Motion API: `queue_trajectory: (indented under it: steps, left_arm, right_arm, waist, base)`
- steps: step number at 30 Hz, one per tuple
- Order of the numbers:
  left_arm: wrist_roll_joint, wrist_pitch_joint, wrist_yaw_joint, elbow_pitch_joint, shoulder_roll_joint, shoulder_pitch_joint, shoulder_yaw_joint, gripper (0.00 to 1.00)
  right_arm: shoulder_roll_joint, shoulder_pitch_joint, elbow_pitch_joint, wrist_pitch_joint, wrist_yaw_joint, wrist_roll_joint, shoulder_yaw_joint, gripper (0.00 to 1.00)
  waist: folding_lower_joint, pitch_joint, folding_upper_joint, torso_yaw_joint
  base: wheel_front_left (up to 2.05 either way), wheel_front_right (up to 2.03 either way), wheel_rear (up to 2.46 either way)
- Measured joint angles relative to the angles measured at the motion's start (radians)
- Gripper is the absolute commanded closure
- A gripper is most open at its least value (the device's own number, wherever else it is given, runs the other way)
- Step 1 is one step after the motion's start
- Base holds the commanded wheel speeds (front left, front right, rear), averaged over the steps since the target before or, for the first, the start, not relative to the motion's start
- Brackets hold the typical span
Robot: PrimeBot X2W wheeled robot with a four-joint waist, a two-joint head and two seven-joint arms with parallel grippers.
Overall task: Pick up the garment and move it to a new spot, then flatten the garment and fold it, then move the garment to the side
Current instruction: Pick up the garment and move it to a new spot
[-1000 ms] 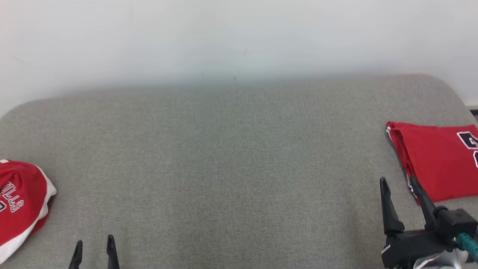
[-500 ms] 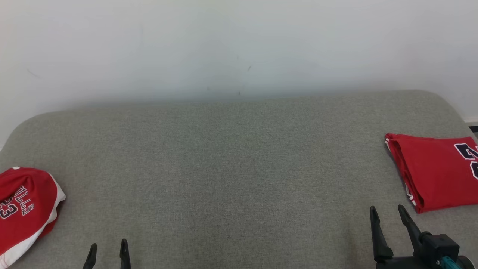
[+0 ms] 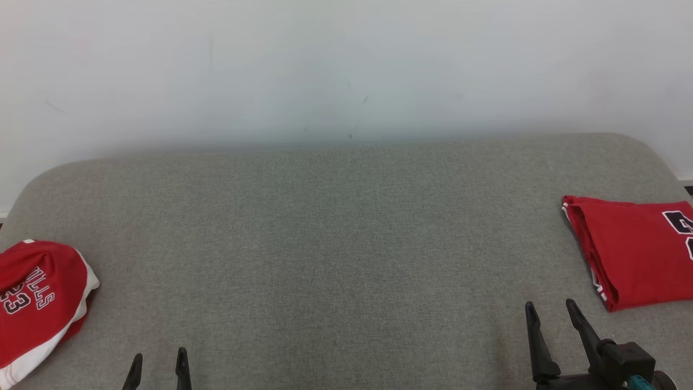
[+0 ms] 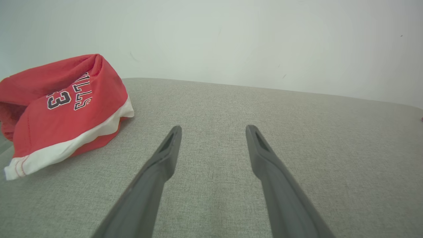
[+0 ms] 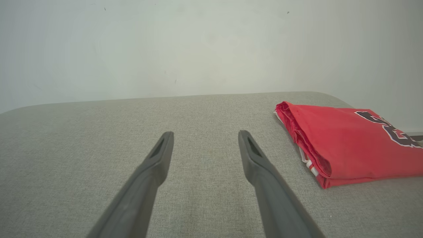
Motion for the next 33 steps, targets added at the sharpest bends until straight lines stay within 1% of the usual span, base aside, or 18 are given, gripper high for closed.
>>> queue_trajectory:
  steps: [15, 20, 26, 33]
  left_arm:
    - [-0.008, 0.0, 0.0, 0.001, 0.0, 0.0, 0.007, 0.0]
    - [-0.016, 0.0, 0.0, -0.003, 0.0, -0.002, 0.005, 0.0]
    - [-0.026, 0.0, 0.004, -0.008, 0.0, -0.001, 0.006, 0.0]
    - [-0.021, 0.0, 0.01, -0.015, 0.0, 0.014, 0.018, 0.0]
  right_arm:
    - [0.003, 0.004, -0.019, -0.006, 0.0, 0.001, -0.002, 0.0]
    - [0.008, 0.009, -0.016, -0.007, 0.0, 0.0, -0.009, 0.0]
    - [0.013, 0.015, -0.022, -0.007, 0.0, 0.001, -0.001, 0.0]
    - [0.017, 0.025, -0.027, -0.01, 0.0, 0.003, 0.008, 0.0]
  waist:
    - [0.0, -0.006, -0.0001, 0.008]
    - [0.0, -0.008, 0.0, 0.021]
    - [0.0, -0.014, 0.0, 0.063]
    - [0.0, -0.022, 0.0, 0.142]
  base:
    - [0.0, 0.0, 0.0]
    - [0.0, 0.0, 0.0]
    - [0.0, 0.0, 0.0]
    - [0.0, 0.0, 0.0]
